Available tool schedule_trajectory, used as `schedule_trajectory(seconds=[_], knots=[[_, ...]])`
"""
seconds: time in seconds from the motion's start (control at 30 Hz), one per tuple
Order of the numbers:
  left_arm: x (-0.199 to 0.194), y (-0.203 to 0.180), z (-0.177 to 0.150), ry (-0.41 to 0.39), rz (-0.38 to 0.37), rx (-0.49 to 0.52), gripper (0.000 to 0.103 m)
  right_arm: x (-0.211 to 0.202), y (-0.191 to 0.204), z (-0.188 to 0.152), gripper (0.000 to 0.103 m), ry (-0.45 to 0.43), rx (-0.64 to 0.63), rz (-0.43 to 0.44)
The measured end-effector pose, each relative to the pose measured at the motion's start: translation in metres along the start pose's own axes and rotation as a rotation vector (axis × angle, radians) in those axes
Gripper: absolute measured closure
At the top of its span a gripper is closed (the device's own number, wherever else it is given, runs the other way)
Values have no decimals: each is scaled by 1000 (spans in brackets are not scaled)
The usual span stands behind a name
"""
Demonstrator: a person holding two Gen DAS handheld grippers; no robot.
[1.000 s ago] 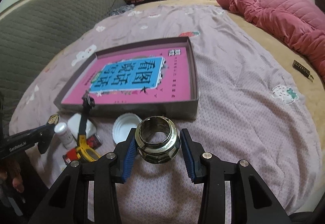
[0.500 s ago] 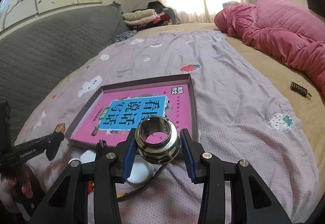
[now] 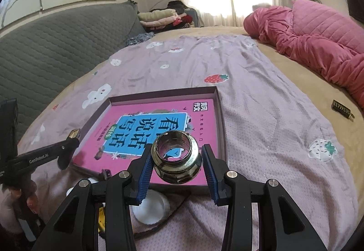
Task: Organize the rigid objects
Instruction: 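Carry the black case with the left tool into the tray while the right tool carries the ring there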
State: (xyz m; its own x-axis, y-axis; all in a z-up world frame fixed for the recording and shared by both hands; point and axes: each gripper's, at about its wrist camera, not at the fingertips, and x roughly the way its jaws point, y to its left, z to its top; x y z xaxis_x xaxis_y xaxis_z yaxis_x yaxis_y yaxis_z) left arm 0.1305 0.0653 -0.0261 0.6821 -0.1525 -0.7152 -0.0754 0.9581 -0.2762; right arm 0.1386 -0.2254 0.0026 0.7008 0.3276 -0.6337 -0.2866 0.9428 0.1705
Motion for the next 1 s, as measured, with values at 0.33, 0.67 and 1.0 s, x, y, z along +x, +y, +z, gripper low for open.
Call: schedule_trajectory(seconds=[0.33,0.67,1.0], knots=[[24,0,7,42,30,24,80,22,-3,5,60,24,-15,-14],[40,3,8,70,51,32,80,38,-3,8,60,42,-38,-30],[50,1,14,70,48,51,80,60,-3,-3,60,135,-58,-58]])
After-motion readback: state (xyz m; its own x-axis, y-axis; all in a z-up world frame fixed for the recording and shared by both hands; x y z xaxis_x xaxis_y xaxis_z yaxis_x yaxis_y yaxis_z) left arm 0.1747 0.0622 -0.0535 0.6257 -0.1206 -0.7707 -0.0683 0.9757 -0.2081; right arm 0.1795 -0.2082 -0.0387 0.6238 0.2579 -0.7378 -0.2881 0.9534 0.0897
